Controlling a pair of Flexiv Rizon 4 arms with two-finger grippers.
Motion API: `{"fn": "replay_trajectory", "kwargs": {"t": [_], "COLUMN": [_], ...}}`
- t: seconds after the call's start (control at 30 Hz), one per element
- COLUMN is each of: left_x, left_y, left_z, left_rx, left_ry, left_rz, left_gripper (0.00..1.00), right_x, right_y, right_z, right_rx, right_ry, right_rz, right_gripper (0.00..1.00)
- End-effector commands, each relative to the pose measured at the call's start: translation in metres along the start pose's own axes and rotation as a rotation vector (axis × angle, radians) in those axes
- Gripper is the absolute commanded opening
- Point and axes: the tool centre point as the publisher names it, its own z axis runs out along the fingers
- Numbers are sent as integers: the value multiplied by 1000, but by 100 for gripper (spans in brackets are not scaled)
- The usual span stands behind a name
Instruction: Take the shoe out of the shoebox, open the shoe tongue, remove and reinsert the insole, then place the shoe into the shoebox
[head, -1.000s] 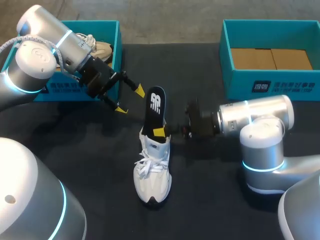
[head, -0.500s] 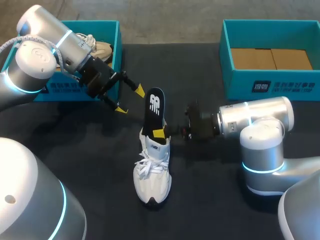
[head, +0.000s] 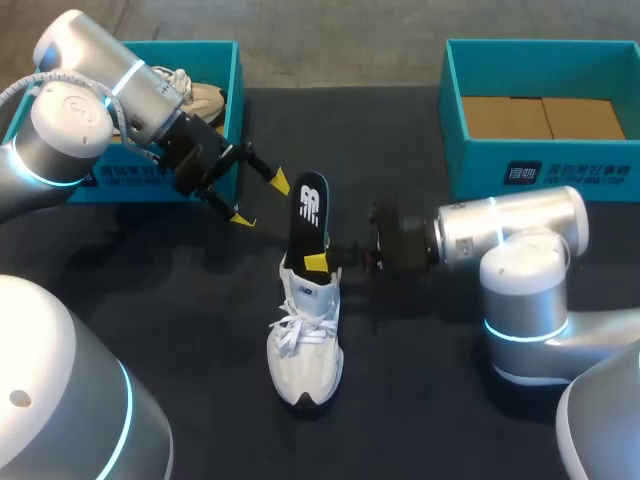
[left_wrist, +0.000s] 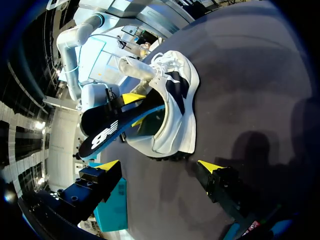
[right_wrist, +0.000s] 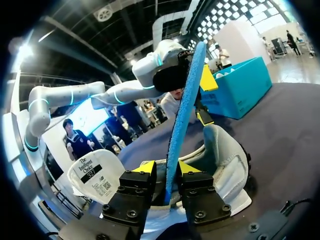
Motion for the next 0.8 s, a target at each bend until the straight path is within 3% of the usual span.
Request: {"fn": "replay_trajectory", "kwargs": {"t": [0.03,0.8], "left_x": [0,0], "left_y": [0,0], "left_z": [0,0], "left_rx": [0,0], "left_ry": [3,3], "left_rz": [0,0], "left_gripper": [100,100], "right_x": [1,3], "right_y": [6,38], "right_z": [1,-8], "right_rx": [10,30], "right_ry": [-3,-25], "right_rz": [-6,-61], "right_gripper": [27,25]}}
